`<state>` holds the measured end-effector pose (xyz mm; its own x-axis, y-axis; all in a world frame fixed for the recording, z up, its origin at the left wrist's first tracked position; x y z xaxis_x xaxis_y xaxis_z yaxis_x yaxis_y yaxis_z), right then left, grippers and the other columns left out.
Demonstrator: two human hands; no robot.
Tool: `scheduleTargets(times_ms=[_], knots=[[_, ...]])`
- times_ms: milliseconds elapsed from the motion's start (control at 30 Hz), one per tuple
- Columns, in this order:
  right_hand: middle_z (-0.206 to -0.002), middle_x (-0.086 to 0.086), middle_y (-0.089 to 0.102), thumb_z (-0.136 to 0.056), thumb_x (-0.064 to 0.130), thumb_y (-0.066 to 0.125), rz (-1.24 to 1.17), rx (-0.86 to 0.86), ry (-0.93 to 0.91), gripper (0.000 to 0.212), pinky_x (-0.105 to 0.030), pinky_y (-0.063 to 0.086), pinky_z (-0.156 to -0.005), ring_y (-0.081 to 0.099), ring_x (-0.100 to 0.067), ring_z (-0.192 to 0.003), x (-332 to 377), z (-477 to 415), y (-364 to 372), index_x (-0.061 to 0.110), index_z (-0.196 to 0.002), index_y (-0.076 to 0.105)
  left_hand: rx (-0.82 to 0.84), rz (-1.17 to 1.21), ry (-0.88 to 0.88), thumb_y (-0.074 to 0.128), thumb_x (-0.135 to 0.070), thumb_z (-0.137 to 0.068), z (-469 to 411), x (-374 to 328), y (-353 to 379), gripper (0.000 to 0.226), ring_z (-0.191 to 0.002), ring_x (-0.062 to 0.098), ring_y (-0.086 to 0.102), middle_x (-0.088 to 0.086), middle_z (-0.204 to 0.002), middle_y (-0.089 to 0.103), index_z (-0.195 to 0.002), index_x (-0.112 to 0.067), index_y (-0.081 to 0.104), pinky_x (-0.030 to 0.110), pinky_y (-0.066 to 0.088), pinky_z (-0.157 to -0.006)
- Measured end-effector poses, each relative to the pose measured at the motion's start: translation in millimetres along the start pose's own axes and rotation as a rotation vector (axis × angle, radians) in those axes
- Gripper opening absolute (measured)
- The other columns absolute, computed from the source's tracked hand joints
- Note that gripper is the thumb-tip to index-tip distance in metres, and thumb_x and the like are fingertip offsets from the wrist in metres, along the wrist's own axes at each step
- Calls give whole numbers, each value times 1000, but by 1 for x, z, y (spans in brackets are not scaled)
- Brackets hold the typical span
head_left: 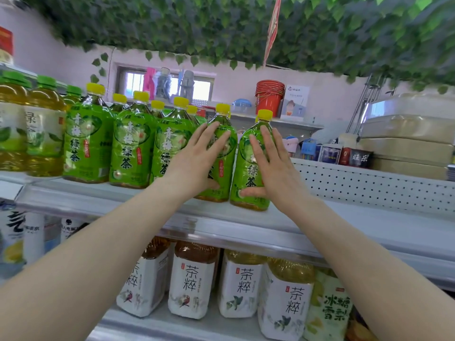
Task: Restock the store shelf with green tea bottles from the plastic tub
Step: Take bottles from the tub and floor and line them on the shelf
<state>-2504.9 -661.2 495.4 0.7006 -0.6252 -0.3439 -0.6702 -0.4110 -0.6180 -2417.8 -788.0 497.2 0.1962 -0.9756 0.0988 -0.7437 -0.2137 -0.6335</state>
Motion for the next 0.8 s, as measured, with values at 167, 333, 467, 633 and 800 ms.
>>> scheduleTargets(times_ms=[167, 333, 467, 633, 800], knots=[[-163, -17, -8, -64, 70, 70, -29, 24, -1, 130, -50, -1, -121, -12, -37, -149, -7, -5, 9, 10, -156, 0, 6, -17, -29, 87, -43, -64, -2, -3, 3, 128, -150, 19, -11, -7, -163, -14, -155, -33, -2, 49, 47, -102], [-163, -18, -3, -64, 73, 66, -16, -9, -35, 128, -53, 7, -120, -6, -40, -150, -9, -4, 11, 8, -157, 6, 15, -51, -55, 85, -43, -68, 2, -6, 1, 125, -150, 19, -12, -6, -162, -16, -156, -32, -3, 47, 49, -100], [-163, -14, -11, -73, 68, 64, -17, 16, -44, 119, -49, 4, -122, -11, -35, -150, -9, -2, 4, 13, -157, -1, 19, -53, -73, 78, -43, -77, 10, -9, -2, 111, -151, 20, -6, -5, -163, -11, -156, -28, 2, 47, 47, -102], [-165, -11, 0, -89, 56, 57, -5, 15, -33, 99, -42, 6, -121, 0, -31, -152, -5, 7, -21, 11, -157, 2, -1, -42, -45, 66, -42, -88, 27, -11, -21, 80, -148, 21, 17, -1, -161, 18, -153, -21, 24, 41, 41, -107], [-157, -16, 27, -92, 39, 64, 13, 22, -59, 84, -40, 20, -119, 25, -34, -145, 25, 31, -44, 5, -155, 19, -51, -1, 44, 64, -46, -89, 61, 1, -43, 64, -136, 25, 41, 2, -146, 47, -145, -24, 43, 44, 52, -94]])
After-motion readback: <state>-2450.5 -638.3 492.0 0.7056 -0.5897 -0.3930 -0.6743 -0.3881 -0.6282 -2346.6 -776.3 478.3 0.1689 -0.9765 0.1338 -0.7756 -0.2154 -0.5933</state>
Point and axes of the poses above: each hand's wrist, its own z-axis away from the middle knuckle, its own y-axis out of the palm, x = y × z, the point moved 8 cm from there along -z, towards the middle knuckle
